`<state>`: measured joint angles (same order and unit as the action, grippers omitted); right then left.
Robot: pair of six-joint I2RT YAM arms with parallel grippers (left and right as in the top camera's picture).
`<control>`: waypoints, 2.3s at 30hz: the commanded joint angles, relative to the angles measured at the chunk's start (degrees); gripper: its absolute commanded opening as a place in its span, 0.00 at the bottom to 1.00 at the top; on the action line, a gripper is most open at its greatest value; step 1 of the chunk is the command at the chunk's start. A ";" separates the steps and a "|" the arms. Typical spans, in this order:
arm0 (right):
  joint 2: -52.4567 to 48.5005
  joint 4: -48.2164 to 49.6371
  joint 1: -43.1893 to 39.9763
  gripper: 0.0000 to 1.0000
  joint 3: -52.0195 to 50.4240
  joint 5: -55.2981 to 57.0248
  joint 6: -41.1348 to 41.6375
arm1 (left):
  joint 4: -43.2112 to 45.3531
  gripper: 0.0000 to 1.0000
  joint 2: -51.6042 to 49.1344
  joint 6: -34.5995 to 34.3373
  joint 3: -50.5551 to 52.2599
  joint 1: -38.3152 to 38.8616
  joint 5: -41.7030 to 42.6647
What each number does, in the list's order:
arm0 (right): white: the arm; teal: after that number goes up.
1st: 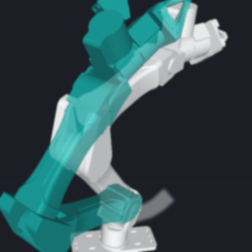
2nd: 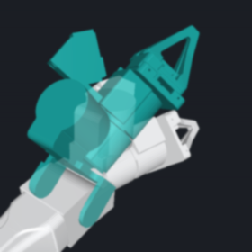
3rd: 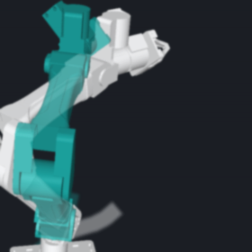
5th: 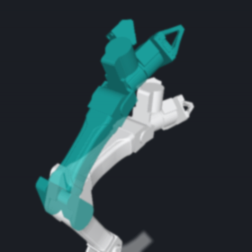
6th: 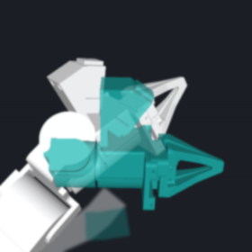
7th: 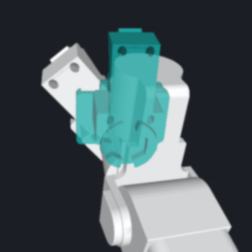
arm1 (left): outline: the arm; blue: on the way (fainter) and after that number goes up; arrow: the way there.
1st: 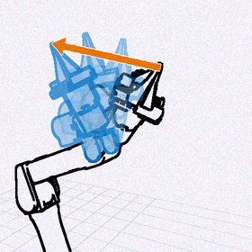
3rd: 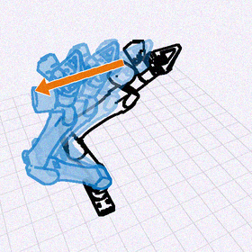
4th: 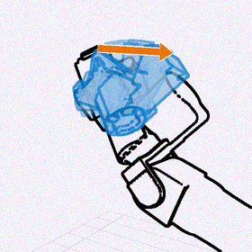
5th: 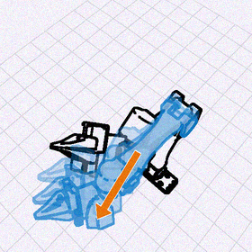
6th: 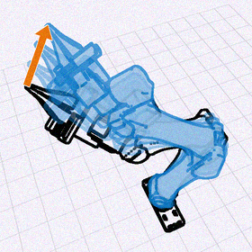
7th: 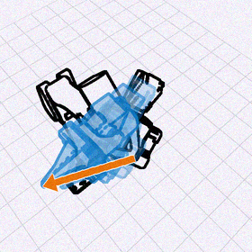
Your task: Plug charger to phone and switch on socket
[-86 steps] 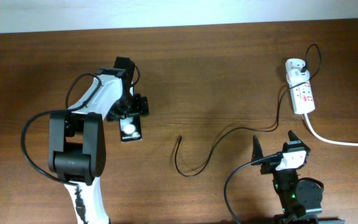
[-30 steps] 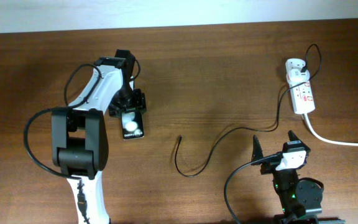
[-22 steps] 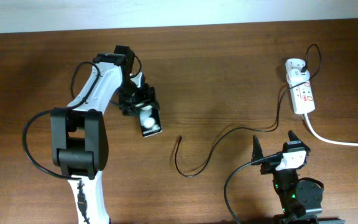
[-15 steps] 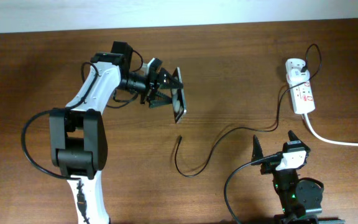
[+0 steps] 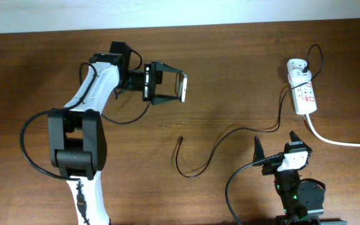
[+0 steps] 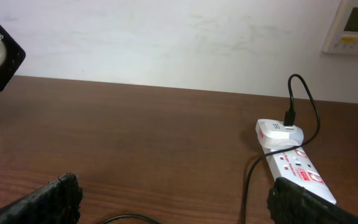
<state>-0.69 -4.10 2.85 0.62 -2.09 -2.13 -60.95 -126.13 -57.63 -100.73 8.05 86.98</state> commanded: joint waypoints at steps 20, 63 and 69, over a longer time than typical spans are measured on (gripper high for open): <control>0.37 -0.24 0.52 0.99 -0.31 -0.70 -0.22 | 0.02 0.00 -0.17 -3.39 -1.22 -4.52 3.21; -61.96 -28.33 0.57 0.99 64.89 -31.39 11.69 | 6.51 0.00 -0.17 -3.17 -1.22 -4.46 -2.16; -71.19 -25.29 4.26 0.99 65.83 -33.66 13.60 | 6.47 0.00 -0.17 -3.23 -1.22 -4.42 -14.08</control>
<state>-70.70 -31.24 4.49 64.95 -34.20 10.81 -54.54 -126.13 -60.75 -100.88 3.68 76.84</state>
